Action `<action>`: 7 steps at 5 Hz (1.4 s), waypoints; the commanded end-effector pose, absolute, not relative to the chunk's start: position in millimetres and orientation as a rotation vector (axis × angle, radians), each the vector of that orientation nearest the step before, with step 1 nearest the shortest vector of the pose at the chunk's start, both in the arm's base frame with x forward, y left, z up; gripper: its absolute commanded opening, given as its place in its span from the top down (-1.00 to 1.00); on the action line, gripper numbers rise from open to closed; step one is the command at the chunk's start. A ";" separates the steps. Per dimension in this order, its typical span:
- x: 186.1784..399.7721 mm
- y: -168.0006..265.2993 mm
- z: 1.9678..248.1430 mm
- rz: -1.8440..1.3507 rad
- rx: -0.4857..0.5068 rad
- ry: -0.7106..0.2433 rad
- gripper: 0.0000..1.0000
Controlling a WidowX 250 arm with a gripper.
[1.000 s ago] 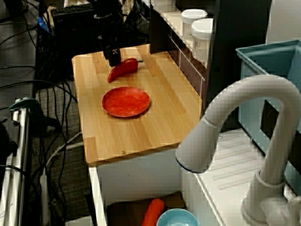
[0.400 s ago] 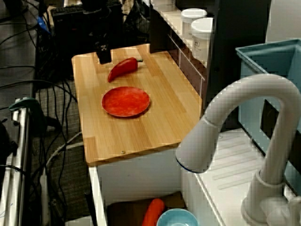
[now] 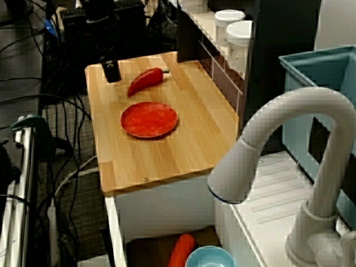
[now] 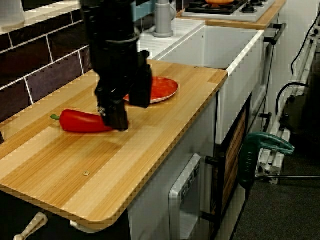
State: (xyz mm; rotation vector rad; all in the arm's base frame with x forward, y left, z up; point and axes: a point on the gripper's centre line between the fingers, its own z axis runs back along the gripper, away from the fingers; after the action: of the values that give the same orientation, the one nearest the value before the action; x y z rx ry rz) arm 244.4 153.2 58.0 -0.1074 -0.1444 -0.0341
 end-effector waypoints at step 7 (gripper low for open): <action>280.6 182.5 94.7 -0.117 0.003 -0.242 -1.00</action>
State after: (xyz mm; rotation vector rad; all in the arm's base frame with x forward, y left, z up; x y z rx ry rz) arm 279.6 176.6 83.0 -0.0249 -0.2120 -0.0975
